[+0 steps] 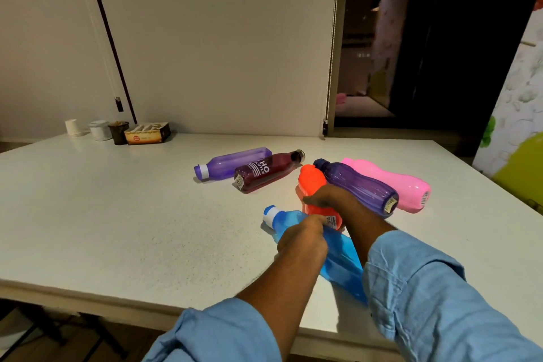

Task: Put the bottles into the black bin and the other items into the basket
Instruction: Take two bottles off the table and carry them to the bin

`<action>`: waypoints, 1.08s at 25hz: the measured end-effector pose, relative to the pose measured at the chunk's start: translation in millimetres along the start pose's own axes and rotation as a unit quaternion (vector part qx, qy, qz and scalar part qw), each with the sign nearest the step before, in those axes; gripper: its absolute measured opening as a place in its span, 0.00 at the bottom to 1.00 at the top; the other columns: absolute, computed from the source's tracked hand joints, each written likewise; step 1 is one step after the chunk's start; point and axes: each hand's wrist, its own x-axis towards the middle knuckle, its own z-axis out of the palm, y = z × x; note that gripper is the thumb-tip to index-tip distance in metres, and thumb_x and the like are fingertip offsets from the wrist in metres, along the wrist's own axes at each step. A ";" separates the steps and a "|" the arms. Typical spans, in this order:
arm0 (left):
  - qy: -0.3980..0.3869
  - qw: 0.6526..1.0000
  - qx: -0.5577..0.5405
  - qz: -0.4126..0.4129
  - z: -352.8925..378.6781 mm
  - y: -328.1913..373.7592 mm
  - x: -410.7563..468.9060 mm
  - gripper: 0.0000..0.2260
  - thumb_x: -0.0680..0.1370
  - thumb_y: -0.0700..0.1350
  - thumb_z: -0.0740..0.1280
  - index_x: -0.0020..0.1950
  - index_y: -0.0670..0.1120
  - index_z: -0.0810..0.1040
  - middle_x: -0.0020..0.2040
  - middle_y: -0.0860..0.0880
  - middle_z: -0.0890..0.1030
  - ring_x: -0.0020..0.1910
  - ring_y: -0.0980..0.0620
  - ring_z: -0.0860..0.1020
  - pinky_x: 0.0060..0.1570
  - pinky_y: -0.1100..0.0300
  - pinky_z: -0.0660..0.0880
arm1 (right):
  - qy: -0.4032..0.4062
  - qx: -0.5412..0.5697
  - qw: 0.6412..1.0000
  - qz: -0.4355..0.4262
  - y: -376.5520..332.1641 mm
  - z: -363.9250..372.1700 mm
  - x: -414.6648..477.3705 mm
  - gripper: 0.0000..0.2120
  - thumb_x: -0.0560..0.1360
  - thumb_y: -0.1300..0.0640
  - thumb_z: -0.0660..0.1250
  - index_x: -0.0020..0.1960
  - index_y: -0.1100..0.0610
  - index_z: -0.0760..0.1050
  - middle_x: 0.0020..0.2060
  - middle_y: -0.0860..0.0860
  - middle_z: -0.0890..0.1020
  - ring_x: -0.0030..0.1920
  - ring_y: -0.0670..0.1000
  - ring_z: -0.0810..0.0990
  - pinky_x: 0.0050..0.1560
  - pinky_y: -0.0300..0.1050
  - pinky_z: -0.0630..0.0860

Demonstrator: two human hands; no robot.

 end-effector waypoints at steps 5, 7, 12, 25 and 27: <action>0.010 1.000 0.009 0.014 -23.9 -2.7 -6.7 0.27 0.70 0.42 0.73 0.66 0.40 0.69 0.60 0.41 0.76 0.58 0.45 0.76 0.59 0.53 0.75 | 0.006 0.018 1.000 -0.020 10.8 6.8 -32.6 0.34 0.76 0.40 0.65 0.74 0.58 0.59 0.68 0.58 0.73 0.65 0.58 0.75 0.63 0.52 0.73; 0.060 0.996 0.000 0.061 -28.2 -11.2 -20.4 0.28 0.64 0.40 0.75 0.60 0.39 0.68 0.50 0.43 0.76 0.46 0.47 0.78 0.40 0.56 0.78 | 0.003 0.027 0.999 -0.037 14.9 10.7 -47.6 0.32 0.76 0.41 0.66 0.71 0.59 0.63 0.66 0.58 0.75 0.63 0.58 0.77 0.61 0.51 0.74; 0.080 0.991 -0.022 0.104 -50.7 -23.0 -45.3 0.28 0.60 0.40 0.76 0.57 0.39 0.70 0.41 0.45 0.74 0.36 0.49 0.74 0.28 0.60 0.70 | 0.020 0.070 0.997 -0.030 24.8 22.0 -68.1 0.34 0.76 0.41 0.66 0.72 0.60 0.62 0.68 0.59 0.72 0.66 0.58 0.74 0.66 0.52 0.72; 0.013 0.983 -0.019 0.182 -132.7 -31.9 -78.8 0.19 0.62 0.50 0.77 0.48 0.46 0.75 0.51 0.41 0.80 0.51 0.43 0.80 0.55 0.45 0.79 | 0.109 0.255 0.960 -0.028 24.5 53.3 -109.4 0.34 0.70 0.41 0.70 0.69 0.58 0.65 0.57 0.57 0.76 0.50 0.57 0.77 0.45 0.49 0.72; -0.010 0.983 -0.023 0.183 -146.8 -37.0 -86.8 0.18 0.64 0.52 0.76 0.48 0.48 0.75 0.52 0.41 0.80 0.51 0.42 0.80 0.52 0.47 0.80 | 0.127 0.294 0.947 -0.035 20.4 65.4 -124.7 0.34 0.67 0.40 0.70 0.66 0.58 0.67 0.50 0.54 0.76 0.46 0.55 0.77 0.43 0.47 0.73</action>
